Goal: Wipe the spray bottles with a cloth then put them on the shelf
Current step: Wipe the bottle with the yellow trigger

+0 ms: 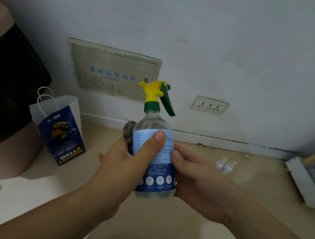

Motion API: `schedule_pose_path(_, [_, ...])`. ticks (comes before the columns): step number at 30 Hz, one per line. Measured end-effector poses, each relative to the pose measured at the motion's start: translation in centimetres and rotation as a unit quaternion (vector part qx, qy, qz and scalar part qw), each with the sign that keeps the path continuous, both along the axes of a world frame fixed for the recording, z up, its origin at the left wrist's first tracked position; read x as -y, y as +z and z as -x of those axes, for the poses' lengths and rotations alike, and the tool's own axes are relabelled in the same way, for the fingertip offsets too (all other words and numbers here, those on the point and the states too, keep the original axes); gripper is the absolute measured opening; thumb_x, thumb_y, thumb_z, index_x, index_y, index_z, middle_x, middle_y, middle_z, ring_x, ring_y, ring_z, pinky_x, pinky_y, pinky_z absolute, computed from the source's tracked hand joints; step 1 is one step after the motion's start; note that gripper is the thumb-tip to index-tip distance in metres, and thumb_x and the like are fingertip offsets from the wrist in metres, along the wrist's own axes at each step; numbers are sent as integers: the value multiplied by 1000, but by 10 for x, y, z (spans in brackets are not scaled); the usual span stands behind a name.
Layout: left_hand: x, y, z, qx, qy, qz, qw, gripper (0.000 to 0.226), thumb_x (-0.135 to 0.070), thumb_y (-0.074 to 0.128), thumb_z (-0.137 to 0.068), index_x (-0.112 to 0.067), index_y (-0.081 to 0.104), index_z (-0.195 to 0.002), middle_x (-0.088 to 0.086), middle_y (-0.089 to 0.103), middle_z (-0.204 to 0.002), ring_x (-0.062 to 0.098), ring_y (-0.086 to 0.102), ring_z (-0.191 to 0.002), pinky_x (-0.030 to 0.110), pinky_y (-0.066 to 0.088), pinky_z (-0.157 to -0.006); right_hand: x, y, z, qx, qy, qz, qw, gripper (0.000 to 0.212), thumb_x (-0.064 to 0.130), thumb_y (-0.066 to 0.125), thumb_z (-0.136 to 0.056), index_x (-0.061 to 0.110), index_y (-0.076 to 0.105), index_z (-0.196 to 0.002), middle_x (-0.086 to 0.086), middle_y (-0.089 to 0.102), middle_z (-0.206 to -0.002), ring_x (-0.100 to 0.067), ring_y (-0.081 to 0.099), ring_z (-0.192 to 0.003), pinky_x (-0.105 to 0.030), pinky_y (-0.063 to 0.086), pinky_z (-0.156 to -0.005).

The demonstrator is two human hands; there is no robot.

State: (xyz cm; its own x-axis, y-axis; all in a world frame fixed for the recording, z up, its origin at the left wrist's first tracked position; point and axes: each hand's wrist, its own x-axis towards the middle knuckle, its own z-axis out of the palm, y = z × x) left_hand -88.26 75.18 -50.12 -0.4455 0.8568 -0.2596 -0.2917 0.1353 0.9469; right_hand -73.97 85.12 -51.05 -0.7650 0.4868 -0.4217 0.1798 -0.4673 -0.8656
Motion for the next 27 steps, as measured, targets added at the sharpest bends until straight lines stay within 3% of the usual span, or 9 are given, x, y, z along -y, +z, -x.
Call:
schedule_pose_path(8, [0, -13, 0, -162, 66, -23, 984, 27, -60, 53, -95, -41, 70, -104, -4, 78, -91, 17, 77, -83, 55, 63, -74, 0, -7, 4, -11, -46, 48, 998, 63, 30, 78, -83, 17, 58, -142, -14, 71, -132, -33, 70, -117, -50, 60, -91])
schedule_pose_path(11, [13, -23, -18, -220, 5, -69, 973, 42, -56, 47, -100, -52, 52, -141, -20, 62, -138, 2, 59, -128, 34, 52, -106, -4, -9, 4, -19, -60, 60, 996, 49, 32, 74, -92, 9, 67, -134, -16, 72, -127, -32, 70, -108, -50, 60, -91])
schedule_pose_path(13, [25, -31, -34, -312, -33, -98, 944, 45, -54, 45, -102, -61, 37, -146, -30, 28, -162, -10, 23, -148, 9, 20, -119, -9, -10, 1, -12, -73, 58, 996, 46, 33, 68, -95, 9, 68, -133, -17, 72, -126, -35, 70, -108, -49, 58, -91])
schedule_pose_path(16, [19, -37, -29, -333, -67, -85, 937, 44, -57, 46, -97, -64, 39, -141, -30, 21, -164, -11, 13, -150, 9, 2, -121, -13, -14, -1, 13, -82, 41, 996, 47, 36, 66, -96, 11, 66, -135, -20, 69, -134, -44, 65, -121, -56, 53, -101])
schedule_pose_path(18, [5, -25, -13, -200, -88, -60, 974, 34, -61, 43, -101, -69, 45, -133, -24, 45, -154, -3, 43, -142, 35, 35, -122, -12, -16, 1, 27, -97, 16, 995, 50, 36, 71, -90, 14, 66, -135, -17, 71, -130, -41, 68, -118, -64, 50, -106])
schedule_pose_path(20, [-6, -19, -3, -120, -72, -37, 990, 42, -66, 40, -92, -71, 41, -134, -21, 59, -141, -3, 59, -125, 26, 48, -109, -9, -17, 4, 32, -91, -11, 995, 52, 34, 76, -87, 18, 64, -135, -13, 74, -127, -39, 70, -117, -65, 51, -105])
schedule_pose_path(22, [-1, -18, -15, -202, -55, -45, 977, 50, -65, 35, -96, -66, 26, -144, -25, 35, -160, -13, 34, -141, -3, 21, -108, -6, -17, 5, 30, -83, -21, 996, 51, 30, 81, -86, 20, 66, -134, -11, 74, -126, -39, 69, -119, -59, 54, -103])
schedule_pose_path(24, [10, -22, -34, -306, -65, -33, 949, 50, -60, 29, -100, -61, 10, -146, -37, -5, -163, -30, -7, -139, -14, -7, -95, -7, -17, 4, 30, -82, -35, 996, 50, 24, 84, -82, 24, 69, -130, -10, 74, -127, -39, 68, -120, -59, 54, -103])
schedule_pose_path(27, [6, -30, -29, -277, -83, -30, 957, 56, -59, 29, -93, -63, 11, -146, -36, 0, -163, -32, -4, -137, -8, -3, -106, -6, -19, 2, 31, -91, -21, 995, 52, 29, 84, -80, 25, 70, -130, -9, 75, -127, -40, 68, -121, -65, 49, -107])
